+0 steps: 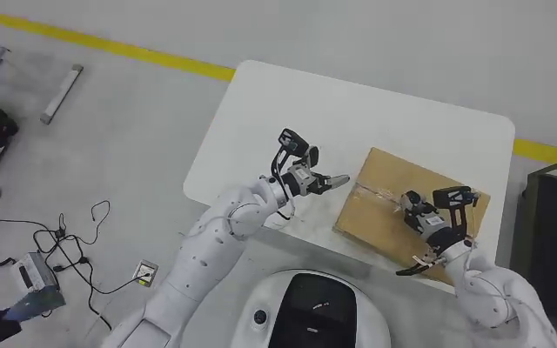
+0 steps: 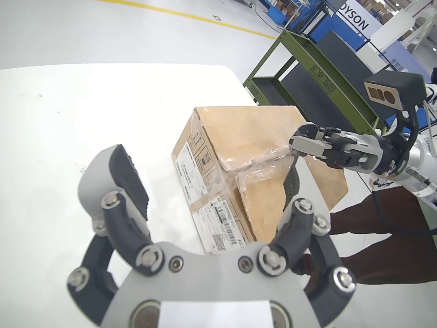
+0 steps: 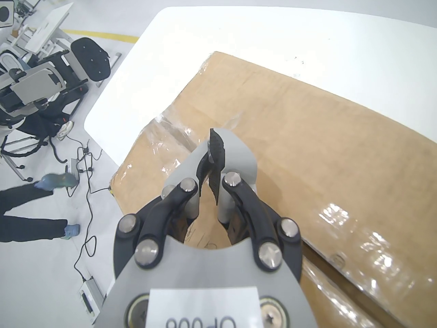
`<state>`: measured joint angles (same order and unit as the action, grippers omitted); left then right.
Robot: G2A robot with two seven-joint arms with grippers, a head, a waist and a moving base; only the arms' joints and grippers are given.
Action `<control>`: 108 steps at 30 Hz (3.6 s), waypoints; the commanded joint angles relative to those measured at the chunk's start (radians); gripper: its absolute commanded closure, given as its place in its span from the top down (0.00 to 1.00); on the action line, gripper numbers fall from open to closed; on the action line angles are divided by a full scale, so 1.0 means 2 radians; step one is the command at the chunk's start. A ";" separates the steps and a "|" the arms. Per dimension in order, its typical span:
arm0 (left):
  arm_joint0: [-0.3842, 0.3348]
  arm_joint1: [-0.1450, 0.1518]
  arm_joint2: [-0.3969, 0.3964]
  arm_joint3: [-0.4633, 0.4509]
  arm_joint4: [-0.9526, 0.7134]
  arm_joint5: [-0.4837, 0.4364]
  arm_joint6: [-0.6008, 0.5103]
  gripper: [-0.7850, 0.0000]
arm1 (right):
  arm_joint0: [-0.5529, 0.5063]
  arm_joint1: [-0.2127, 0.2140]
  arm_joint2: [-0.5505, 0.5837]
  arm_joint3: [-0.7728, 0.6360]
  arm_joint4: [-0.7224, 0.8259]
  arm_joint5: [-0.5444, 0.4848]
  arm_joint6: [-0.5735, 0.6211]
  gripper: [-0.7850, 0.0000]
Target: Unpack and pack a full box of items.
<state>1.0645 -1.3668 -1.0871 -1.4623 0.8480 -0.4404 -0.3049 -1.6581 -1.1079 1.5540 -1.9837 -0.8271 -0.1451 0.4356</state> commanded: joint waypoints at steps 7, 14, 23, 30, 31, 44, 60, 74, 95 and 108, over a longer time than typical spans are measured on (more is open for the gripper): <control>-0.007 -0.002 0.018 0.012 0.014 0.003 0.000 1.00 | 0.000 -0.001 0.001 0.010 0.005 0.010 -0.012 0.00; -0.015 -0.005 0.030 0.024 0.031 0.014 0.022 1.00 | 0.005 -0.002 0.005 0.010 0.008 0.016 -0.012 0.98; -0.016 -0.004 0.025 0.029 0.027 0.019 0.026 1.00 | -0.023 0.002 0.047 -0.007 0.001 0.001 -0.004 1.00; -0.016 -0.004 0.025 0.026 0.024 0.013 0.020 1.00 | -0.070 0.004 0.104 -0.022 0.010 -0.003 -0.004 1.00; -0.016 -0.004 0.025 0.026 0.023 0.013 0.019 1.00 | -0.076 0.004 0.111 -0.024 0.009 -0.004 -0.001 1.00; -0.015 -0.003 0.030 0.022 0.025 0.010 0.017 1.00 | -0.116 0.004 0.177 -0.034 0.040 -0.025 -0.017 0.80; 0.035 0.009 -0.033 -0.044 0.051 0.054 0.086 1.00 | 0.037 0.002 0.001 -0.059 -0.023 -0.032 0.023 0.00; 0.040 0.009 -0.070 -0.038 0.062 0.146 0.129 1.00 | 0.137 -0.011 -0.117 0.053 -0.080 0.038 0.046 0.00; 0.028 0.006 -0.062 -0.027 0.058 0.134 0.118 1.00 | -0.008 -0.001 0.019 -0.066 -0.035 0.085 0.104 0.00; 0.022 0.006 -0.066 -0.018 0.057 0.139 0.120 1.00 | -0.100 -0.004 0.102 -0.089 0.034 0.090 0.058 0.00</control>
<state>1.1077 -1.3553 -1.2184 -1.4976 0.9611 -0.1617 -0.0638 -1.8468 -1.1153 1.7469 -2.1587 -0.7673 0.0373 0.5574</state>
